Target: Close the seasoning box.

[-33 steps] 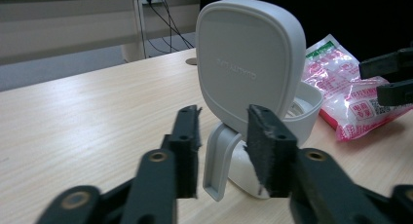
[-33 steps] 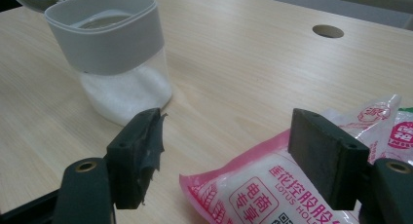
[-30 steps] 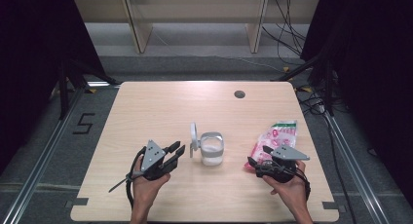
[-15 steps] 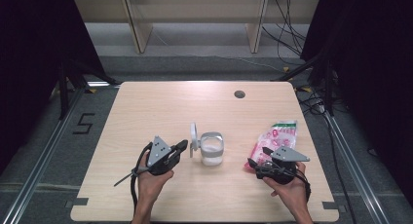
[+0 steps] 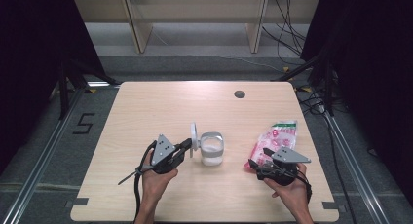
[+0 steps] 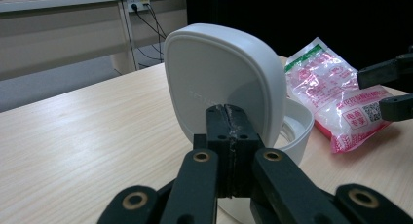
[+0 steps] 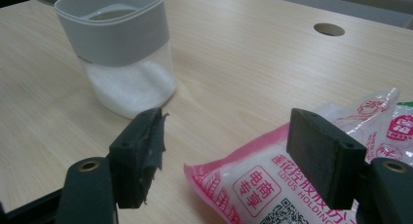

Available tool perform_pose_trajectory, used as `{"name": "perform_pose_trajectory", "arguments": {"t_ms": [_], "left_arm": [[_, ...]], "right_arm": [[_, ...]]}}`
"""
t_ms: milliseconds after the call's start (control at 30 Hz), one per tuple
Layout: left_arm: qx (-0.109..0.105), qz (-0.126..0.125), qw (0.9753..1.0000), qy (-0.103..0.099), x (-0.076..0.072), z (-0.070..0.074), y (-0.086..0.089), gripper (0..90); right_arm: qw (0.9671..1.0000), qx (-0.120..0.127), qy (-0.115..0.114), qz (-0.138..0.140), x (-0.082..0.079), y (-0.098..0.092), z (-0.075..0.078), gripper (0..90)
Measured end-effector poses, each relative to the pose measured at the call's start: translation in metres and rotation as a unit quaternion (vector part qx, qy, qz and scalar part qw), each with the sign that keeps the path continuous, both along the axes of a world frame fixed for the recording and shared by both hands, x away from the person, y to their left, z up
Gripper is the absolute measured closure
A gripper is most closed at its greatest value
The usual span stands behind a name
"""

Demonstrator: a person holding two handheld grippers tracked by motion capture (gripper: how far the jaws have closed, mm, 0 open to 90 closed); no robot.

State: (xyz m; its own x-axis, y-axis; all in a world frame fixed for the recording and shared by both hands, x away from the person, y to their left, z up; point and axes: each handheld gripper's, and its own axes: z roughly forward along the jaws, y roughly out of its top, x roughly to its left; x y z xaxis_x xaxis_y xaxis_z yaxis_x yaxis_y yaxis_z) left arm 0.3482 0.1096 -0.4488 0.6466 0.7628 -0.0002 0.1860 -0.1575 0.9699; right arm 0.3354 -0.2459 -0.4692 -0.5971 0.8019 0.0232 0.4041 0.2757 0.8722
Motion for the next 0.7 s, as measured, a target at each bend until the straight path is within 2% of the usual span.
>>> {"name": "perform_pose_trajectory", "arguments": {"t_ms": [33,100,133,167,233,333,433,533,567,600,700], "left_arm": [[0.001,0.0,1.0,0.0,0.0,0.0,0.0,89.1],[-0.011,-0.001,0.9999,0.002,0.0,-0.001,-0.003,89.1],[-0.002,0.0,1.0,0.0,0.0,0.0,-0.003,89.1],[-0.001,-0.002,1.0,0.0,0.0,0.0,-0.003,89.1],[-0.001,-0.003,1.0,-0.001,0.0,0.0,-0.005,89.1],[-0.004,-0.005,1.0,0.002,0.0,0.0,-0.008,89.0],[0.003,-0.011,0.9999,-0.002,0.001,0.0,-0.009,89.0],[-0.002,-0.014,0.9999,-0.004,0.002,0.0,-0.011,89.0],[-0.007,-0.011,0.9999,0.002,0.001,0.0,-0.012,89.0],[0.002,-0.013,0.9999,-0.002,0.002,0.001,-0.012,89.0],[0.003,-0.015,0.9999,-0.002,0.002,0.001,-0.014,88.9]], "right_arm": [[1.0,0.0,-0.002,-0.001,0.0,0.0,0.0,30.4],[1.0,-0.004,-0.006,-0.002,0.0,0.0,-0.001,29.6],[1.0,-0.001,0.002,-0.008,-0.002,0.0,0.0,29.3],[1.0,-0.003,-0.003,-0.001,-0.001,0.0,0.0,29.0],[0.9999,0.004,0.002,-0.009,-0.002,0.0,0.0,27.6],[1.0,0.006,-0.002,-0.005,0.0,-0.001,-0.001,24.6],[0.9999,0.011,-0.003,-0.008,0.0,-0.001,0.0,22.9],[0.9999,0.009,-0.002,-0.005,-0.001,-0.001,-0.001,22.9],[0.9998,0.011,0.001,-0.014,-0.002,-0.001,-0.001,23.0],[0.9998,0.014,0.004,-0.011,-0.003,-0.001,0.0,23.1],[1.0,0.004,-0.001,-0.006,-0.003,-0.001,-0.001,23.3]]}}
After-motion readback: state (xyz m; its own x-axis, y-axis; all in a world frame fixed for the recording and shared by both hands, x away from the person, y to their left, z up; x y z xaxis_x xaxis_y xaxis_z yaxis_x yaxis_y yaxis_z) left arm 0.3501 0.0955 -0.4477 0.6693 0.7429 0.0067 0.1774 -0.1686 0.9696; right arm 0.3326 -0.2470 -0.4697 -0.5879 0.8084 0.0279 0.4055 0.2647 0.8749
